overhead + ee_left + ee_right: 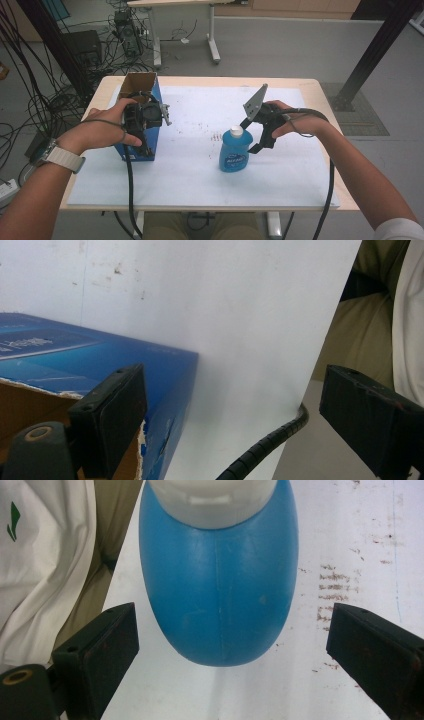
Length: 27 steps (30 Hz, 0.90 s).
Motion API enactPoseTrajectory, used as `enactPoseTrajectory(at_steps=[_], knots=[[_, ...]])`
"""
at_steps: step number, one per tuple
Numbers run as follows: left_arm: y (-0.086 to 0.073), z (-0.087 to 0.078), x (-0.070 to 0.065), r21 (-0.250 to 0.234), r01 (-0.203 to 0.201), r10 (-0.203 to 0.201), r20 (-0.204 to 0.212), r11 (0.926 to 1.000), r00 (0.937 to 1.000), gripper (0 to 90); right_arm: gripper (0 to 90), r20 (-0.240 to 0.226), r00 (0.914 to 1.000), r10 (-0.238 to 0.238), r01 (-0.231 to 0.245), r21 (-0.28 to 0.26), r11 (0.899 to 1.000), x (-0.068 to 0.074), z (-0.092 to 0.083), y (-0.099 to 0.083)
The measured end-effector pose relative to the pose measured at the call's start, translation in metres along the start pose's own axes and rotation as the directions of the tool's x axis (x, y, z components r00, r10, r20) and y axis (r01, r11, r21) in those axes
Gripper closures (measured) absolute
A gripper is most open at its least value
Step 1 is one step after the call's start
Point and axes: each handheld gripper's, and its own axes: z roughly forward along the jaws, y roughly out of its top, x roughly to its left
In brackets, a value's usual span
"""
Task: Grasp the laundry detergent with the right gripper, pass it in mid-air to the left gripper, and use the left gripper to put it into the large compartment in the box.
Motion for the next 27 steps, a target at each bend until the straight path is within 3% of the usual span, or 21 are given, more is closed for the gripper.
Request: enactPoseTrajectory(at_steps=[27], knots=[[-0.0005, 0.0008, 0.0012, 0.003, 0.003, -0.003, 0.001, 1.0000, 1.0000, 12.4, 6.7, -0.003, 1.0000, 0.005, -0.005, -0.004, 1.000, -0.0013, 0.0002, 0.0001]])
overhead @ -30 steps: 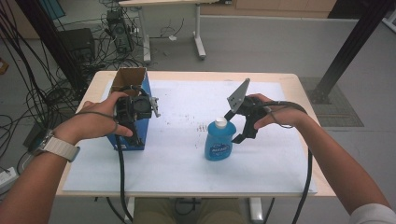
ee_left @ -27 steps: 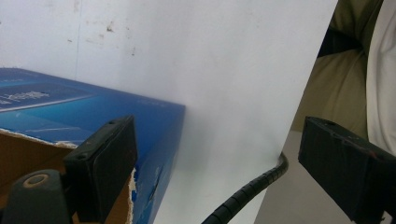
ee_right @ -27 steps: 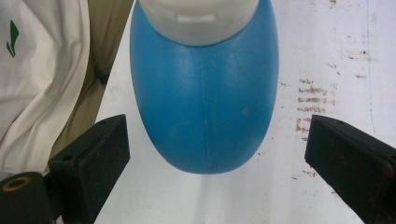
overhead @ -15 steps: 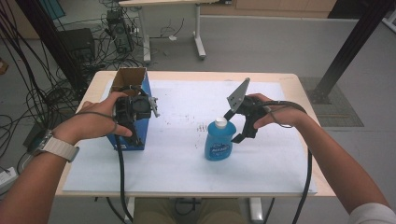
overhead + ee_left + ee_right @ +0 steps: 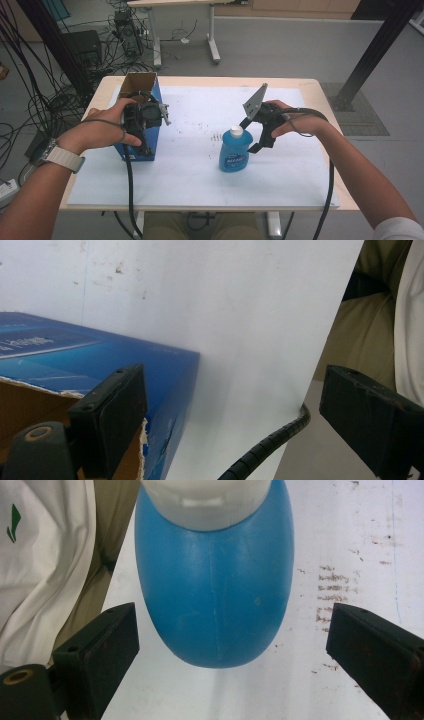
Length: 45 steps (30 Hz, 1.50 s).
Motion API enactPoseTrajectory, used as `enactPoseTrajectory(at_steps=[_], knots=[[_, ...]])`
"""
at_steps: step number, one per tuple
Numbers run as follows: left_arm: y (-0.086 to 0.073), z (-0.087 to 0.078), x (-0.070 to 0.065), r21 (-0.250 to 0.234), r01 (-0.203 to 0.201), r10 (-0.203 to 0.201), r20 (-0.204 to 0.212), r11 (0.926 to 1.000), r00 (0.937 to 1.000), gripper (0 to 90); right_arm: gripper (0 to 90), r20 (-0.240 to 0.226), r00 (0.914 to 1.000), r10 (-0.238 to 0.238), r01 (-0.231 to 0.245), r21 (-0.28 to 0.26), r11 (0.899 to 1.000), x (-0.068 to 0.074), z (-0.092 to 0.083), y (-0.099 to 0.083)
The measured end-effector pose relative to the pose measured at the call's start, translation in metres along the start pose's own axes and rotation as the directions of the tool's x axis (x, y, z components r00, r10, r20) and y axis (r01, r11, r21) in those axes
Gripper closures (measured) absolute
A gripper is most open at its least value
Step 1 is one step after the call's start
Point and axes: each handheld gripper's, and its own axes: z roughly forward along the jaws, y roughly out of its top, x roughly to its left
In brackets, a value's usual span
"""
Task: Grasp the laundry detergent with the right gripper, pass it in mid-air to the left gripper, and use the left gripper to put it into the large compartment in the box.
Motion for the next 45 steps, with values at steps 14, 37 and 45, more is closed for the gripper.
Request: enactPoseTrajectory(at_steps=[14, 37, 45], knots=[[0.0005, 0.0001, 0.0002, -0.002, -0.003, 0.003, -0.003, 1.0000, 1.0000, 12.5, 6.7, 0.003, 1.0000, 0.000, 0.000, 0.000, 1.000, 0.0005, -0.0007, -0.0001], [-0.0003, 0.0013, 0.0003, -0.009, 0.003, -0.003, 0.000, 1.0000, 1.0000, 12.8, 6.9, -0.001, 1.0000, -0.001, 0.001, 0.003, 1.000, -0.0008, 0.0009, 0.0002], [-0.0006, 0.0021, 0.0008, -0.004, 0.004, -0.004, -0.003, 1.0000, 1.0000, 12.8, 6.9, -0.001, 1.0000, 0.001, -0.001, 0.003, 1.000, -0.0012, 0.0015, 0.0004]])
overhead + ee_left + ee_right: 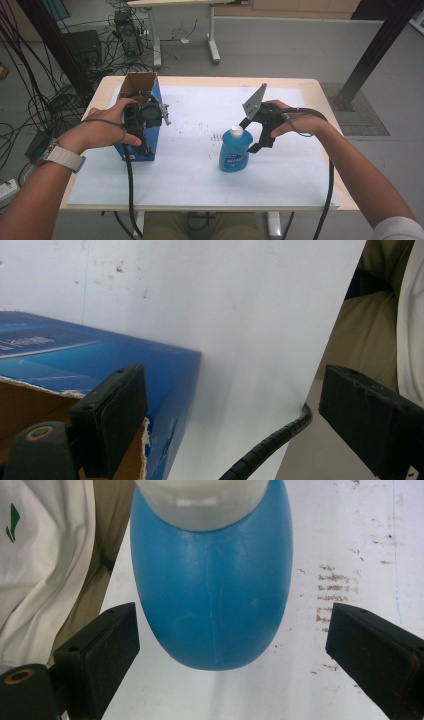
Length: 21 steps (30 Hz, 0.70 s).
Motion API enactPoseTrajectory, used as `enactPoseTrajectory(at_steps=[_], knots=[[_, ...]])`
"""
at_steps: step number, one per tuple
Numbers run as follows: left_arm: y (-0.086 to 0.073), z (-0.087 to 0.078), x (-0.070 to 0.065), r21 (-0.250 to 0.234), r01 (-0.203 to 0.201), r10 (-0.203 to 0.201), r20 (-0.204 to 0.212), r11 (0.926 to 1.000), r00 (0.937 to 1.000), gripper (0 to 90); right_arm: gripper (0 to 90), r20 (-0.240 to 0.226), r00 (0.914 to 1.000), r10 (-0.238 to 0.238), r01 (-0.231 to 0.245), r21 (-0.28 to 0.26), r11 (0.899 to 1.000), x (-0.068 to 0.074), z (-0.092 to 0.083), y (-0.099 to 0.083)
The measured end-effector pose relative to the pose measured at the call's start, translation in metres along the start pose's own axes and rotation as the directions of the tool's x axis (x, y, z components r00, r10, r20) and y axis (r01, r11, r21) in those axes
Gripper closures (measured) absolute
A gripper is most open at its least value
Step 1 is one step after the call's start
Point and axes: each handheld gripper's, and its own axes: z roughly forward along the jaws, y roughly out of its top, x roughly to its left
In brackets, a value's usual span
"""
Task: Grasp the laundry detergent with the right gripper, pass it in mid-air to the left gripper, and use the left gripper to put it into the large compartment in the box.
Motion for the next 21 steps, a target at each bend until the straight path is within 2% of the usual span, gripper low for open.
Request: enactPoseTrajectory(at_steps=[3, 21], knots=[[0.0001, -0.0005, 0.0005, 0.011, -0.005, 0.005, 0.004, 0.9999, 1.0000, 12.8, 6.9, 0.000, 1.0000, -0.003, 0.003, 0.000, 1.000, -0.0005, 0.0002, 0.0002], [0.0004, 0.0005, 0.0006, 0.003, -0.008, 0.007, 0.003, 1.0000, 1.0000, 13.3, 6.9, 0.000, 1.0000, -0.003, 0.003, -0.001, 1.000, 0.0000, -0.0001, 0.0003]])
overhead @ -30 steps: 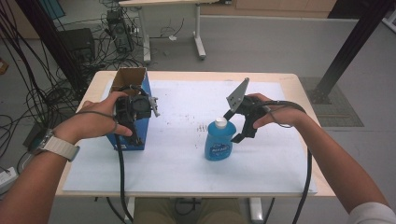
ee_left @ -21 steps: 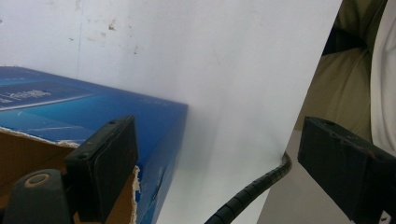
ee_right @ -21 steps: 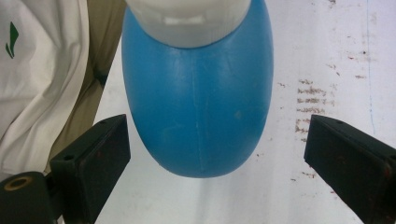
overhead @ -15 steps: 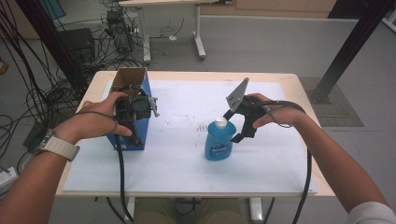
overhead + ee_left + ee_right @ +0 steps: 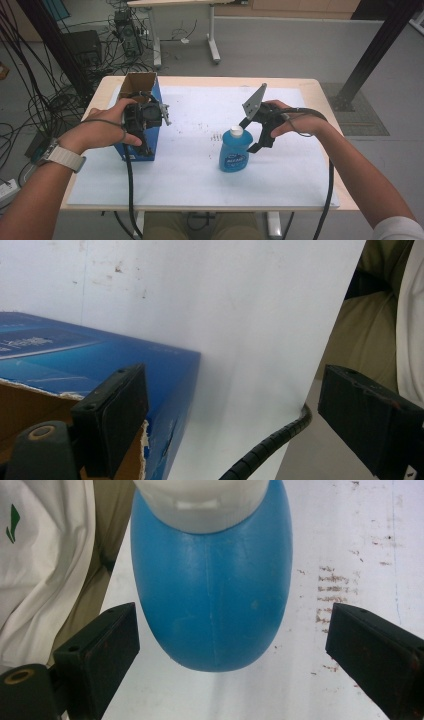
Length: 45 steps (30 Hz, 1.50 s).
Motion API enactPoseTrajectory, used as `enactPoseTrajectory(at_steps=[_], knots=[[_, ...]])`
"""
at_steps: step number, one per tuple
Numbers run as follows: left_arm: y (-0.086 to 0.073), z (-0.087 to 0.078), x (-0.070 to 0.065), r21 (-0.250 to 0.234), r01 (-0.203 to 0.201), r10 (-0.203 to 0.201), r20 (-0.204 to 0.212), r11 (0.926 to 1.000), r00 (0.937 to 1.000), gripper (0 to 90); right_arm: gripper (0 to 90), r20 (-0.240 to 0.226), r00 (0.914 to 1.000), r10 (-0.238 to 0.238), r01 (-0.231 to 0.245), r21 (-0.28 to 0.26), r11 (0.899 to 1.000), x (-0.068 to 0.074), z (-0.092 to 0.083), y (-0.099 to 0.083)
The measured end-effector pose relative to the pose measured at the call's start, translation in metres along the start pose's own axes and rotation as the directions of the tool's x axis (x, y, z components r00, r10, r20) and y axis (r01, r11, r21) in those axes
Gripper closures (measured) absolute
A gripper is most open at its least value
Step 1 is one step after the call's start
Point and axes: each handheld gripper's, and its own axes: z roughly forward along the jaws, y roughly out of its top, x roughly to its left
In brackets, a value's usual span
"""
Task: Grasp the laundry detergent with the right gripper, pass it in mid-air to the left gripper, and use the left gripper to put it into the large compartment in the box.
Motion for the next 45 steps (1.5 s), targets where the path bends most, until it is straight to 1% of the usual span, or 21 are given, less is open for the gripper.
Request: enactPoseTrajectory(at_steps=[1, 7, 10, 14, 19, 21, 23, 26, 29, 35, 37, 39, 41, 43, 45], knots=[[0.000, 0.000, 0.000, 0.007, 0.000, 0.000, 0.001, 1.0000, 1.0000, 13.3, 6.9, 0.000, 1.0000, -0.003, 0.003, 0.001, 1.000, 0.000, 0.000, 0.000], [0.000, 0.000, 0.000, -0.002, 0.004, -0.004, -0.003, 1.0000, 1.0000, 13.4, 6.9, -0.001, 1.0000, -0.002, 0.002, -0.001, 1.000, 0.000, 0.000, 0.000], [0.000, 0.000, 0.000, 0.004, 0.004, -0.004, -0.002, 1.0000, 1.0000, 13.3, 6.9, -0.001, 1.0000, -0.003, 0.003, 0.000, 1.000, 0.000, 0.001, 0.000], [-0.001, 0.000, 0.000, -0.006, 0.006, -0.006, -0.004, 1.0000, 1.0000, 13.3, 6.9, 0.002, 1.0000, -0.003, 0.003, -0.002, 1.000, 0.000, 0.001, 0.001], [-0.001, 0.000, 0.001, 0.000, 0.006, -0.006, -0.002, 1.0000, 1.0000, 13.3, 6.8, 0.001, 1.0000, -0.006, 0.006, 0.001, 1.000, 0.001, 0.002, 0.001], [-0.002, 0.001, 0.000, -0.007, 0.007, -0.007, -0.004, 0.9999, 1.0000, 13.3, 6.8, 0.004, 1.0000, -0.004, 0.004, -0.002, 1.000, 0.001, 0.004, 0.001], [-0.002, 0.001, 0.001, 0.002, 0.005, -0.005, -0.002, 1.0000, 1.0000, 13.4, 6.9, 0.000, 1.0000, -0.005, 0.005, -0.007, 1.000, 0.001, 0.005, 0.001], [-0.003, 0.002, 0.001, -0.007, 0.012, -0.012, -0.001, 0.9999, 0.9999, 13.4, 6.9, -0.003, 1.0000, -0.006, 0.006, -0.008, 1.000, 0.002, 0.008, 0.001], [-0.003, 0.002, 0.001, 0.000, 0.009, -0.009, 0.000, 1.0000, 1.0000, 13.4, 6.9, -0.004, 1.0000, -0.008, 0.008, -0.015, 1.000, 0.003, 0.009, 0.001], [-0.002, 0.003, 0.000, -0.003, 0.010, -0.010, 0.001, 0.9999, 0.9999, 13.4, 7.0, -0.002, 1.0000, -0.008, 0.008, -0.020, 1.000, 0.003, 0.013, -0.001], [-0.002, 0.003, 0.000, -0.005, 0.013, -0.013, 0.001, 0.9999, 0.9999, 13.3, 7.4, 0.000, 1.0000, -0.008, 0.008, -0.030, 1.000, 0.003, 0.013, -0.002], [-0.001, 0.003, 0.000, 0.003, 0.007, -0.007, 0.001, 1.0000, 1.0000, 13.4, 7.8, -0.002, 1.0000, -0.006, 0.006, -0.035, 0.999, 0.004, 0.015, -0.003], [-0.001, 0.003, 0.000, -0.005, 0.009, -0.009, 0.000, 0.9999, 1.0000, 13.4, 8.1, -0.004, 1.0000, -0.004, 0.003, -0.034, 0.999, 0.004, 0.017, -0.004], [-0.001, 0.003, 0.001, 0.000, 0.005, -0.005, 0.002, 1.0000, 1.0000, 13.4, 8.3, -0.004, 1.0000, 0.004, -0.004, -0.036, 0.999, 0.004, 0.018, -0.006], [-0.001, 0.004, 0.000, -0.009, 0.009, -0.009, -0.001, 0.9999, 1.0000, 13.4, 8.8, -0.002, 1.0000, 0.006, -0.006, -0.047, 0.999, 0.004, 0.019, -0.006]])
